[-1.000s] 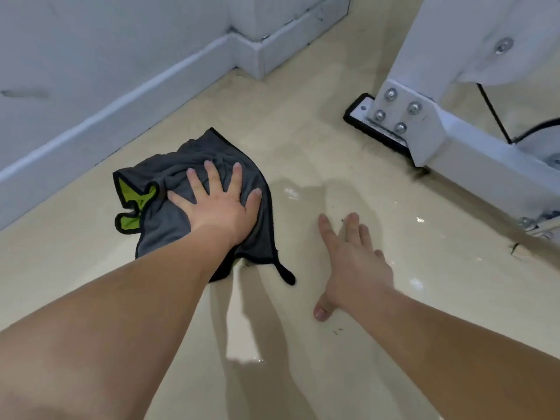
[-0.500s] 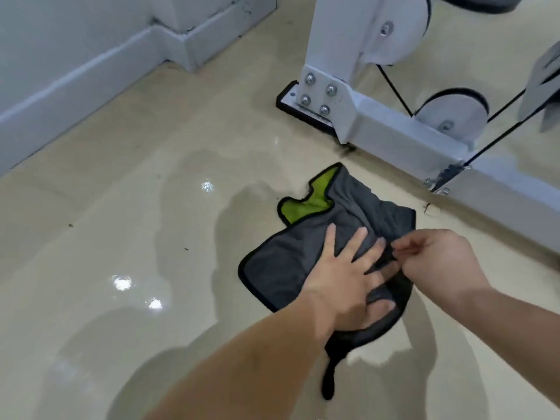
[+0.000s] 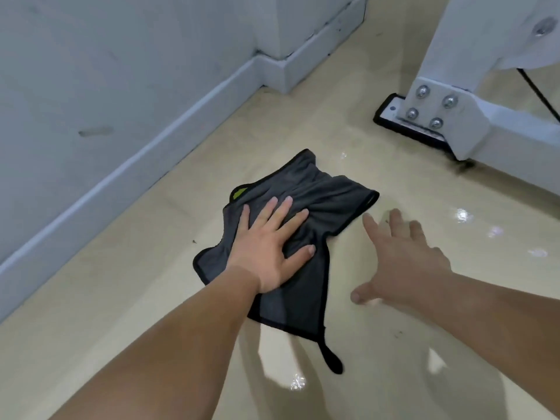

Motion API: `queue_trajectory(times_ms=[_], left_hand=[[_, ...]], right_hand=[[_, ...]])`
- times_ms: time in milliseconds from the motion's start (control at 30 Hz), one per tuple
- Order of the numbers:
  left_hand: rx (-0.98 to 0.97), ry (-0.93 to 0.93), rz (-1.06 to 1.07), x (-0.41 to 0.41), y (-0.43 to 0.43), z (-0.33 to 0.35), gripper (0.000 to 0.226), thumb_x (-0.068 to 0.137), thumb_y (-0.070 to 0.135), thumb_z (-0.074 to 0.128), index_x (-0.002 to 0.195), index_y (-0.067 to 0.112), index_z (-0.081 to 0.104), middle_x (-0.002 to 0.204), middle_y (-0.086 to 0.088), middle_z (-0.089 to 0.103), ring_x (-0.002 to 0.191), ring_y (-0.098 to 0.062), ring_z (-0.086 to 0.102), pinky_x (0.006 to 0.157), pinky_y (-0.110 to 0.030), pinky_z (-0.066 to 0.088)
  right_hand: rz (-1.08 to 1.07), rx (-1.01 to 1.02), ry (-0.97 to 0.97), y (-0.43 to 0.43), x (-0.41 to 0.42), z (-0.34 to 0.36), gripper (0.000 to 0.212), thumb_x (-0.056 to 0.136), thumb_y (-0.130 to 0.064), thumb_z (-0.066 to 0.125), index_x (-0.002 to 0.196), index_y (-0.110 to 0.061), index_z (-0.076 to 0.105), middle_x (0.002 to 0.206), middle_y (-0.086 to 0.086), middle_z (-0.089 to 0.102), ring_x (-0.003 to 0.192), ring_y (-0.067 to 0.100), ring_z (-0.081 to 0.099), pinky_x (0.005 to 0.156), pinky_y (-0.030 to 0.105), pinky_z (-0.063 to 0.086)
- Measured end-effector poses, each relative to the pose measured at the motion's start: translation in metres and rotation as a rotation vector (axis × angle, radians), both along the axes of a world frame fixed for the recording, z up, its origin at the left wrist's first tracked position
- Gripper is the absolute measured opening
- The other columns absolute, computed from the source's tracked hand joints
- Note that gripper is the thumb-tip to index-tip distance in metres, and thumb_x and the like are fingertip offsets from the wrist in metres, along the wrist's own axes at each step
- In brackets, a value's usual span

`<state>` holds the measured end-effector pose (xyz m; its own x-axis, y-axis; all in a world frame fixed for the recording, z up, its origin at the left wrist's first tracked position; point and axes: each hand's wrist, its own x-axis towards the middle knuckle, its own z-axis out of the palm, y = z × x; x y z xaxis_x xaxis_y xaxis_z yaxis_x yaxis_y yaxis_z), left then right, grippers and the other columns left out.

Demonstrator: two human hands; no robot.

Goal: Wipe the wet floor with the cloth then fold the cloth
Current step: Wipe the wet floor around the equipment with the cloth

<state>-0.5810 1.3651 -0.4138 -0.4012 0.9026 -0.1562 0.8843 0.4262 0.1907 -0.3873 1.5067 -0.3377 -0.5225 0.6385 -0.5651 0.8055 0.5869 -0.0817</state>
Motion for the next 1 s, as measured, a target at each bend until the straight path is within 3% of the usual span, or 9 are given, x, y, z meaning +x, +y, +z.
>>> queue_trajectory(times_ms=[133,300,500,667,800,900,1000], left_hand=[[-0.018,0.031,0.115,-0.061,-0.004,-0.002,0.076,0.094,0.083,0.017,0.162,0.052,0.006,0.175,0.016,-0.006,0.16,-0.01,-0.013,0.128,-0.055,-0.01],[-0.04,0.059,0.239,-0.116,0.012,-0.006,0.083,0.09,0.088,0.011,0.163,0.05,0.004,0.175,0.013,-0.006,0.161,-0.013,-0.01,0.127,-0.056,-0.01],[-0.042,0.091,0.277,-0.161,0.045,-0.009,0.084,0.089,0.087,0.007,0.164,0.049,0.004,0.176,0.01,-0.004,0.161,-0.016,-0.008,0.127,-0.06,-0.007],[-0.076,0.084,0.377,-0.179,0.071,-0.01,0.084,0.091,0.085,0.005,0.165,0.045,0.001,0.176,0.005,-0.008,0.161,-0.02,-0.01,0.126,-0.063,-0.008],[-0.157,-0.022,0.519,-0.147,0.117,-0.003,0.08,0.097,0.077,0.008,0.166,0.038,-0.006,0.175,-0.001,-0.016,0.16,-0.033,-0.017,0.12,-0.073,-0.01],[-0.124,0.001,0.352,-0.093,0.129,-0.004,0.074,0.098,0.075,0.005,0.164,0.043,-0.006,0.175,0.002,-0.014,0.159,-0.035,-0.018,0.117,-0.077,-0.01],[-0.118,0.037,0.214,-0.045,0.114,-0.007,0.072,0.098,0.074,0.004,0.163,0.046,-0.007,0.175,0.005,-0.014,0.159,-0.033,-0.02,0.117,-0.076,-0.011]], right_hand=[[0.024,-0.003,-0.07,-0.008,-0.056,-0.006,0.155,0.044,-0.062,0.092,0.15,-0.052,-0.019,0.165,0.004,-0.021,0.152,0.043,-0.001,0.098,0.06,0.048],[0.041,-0.006,-0.127,-0.003,-0.072,-0.014,0.161,0.034,-0.054,0.097,0.15,-0.054,-0.014,0.161,0.005,-0.009,0.144,0.045,0.013,0.084,0.054,0.058],[-0.013,-0.081,-0.143,0.0,-0.073,-0.02,0.161,0.044,-0.042,0.099,0.147,-0.057,-0.024,0.159,0.0,-0.032,0.15,0.044,-0.008,0.103,0.059,0.047],[-0.007,-0.099,-0.179,0.003,-0.078,-0.022,0.161,0.049,-0.045,0.098,0.144,-0.056,-0.032,0.157,0.001,-0.041,0.15,0.046,-0.016,0.11,0.061,0.039],[0.042,-0.099,-0.162,0.004,-0.074,-0.021,0.161,0.046,-0.056,0.096,0.146,-0.053,-0.031,0.161,0.004,-0.035,0.149,0.051,-0.01,0.108,0.061,0.042],[0.099,-0.076,-0.131,0.005,-0.066,-0.019,0.154,0.048,-0.065,0.091,0.15,-0.05,-0.024,0.164,0.004,-0.027,0.149,0.051,-0.004,0.108,0.058,0.042],[0.086,-0.135,-0.023,0.021,-0.06,-0.009,0.13,0.065,-0.061,0.084,0.158,-0.044,-0.006,0.169,0.002,-0.011,0.151,0.044,0.005,0.117,0.05,0.034]])
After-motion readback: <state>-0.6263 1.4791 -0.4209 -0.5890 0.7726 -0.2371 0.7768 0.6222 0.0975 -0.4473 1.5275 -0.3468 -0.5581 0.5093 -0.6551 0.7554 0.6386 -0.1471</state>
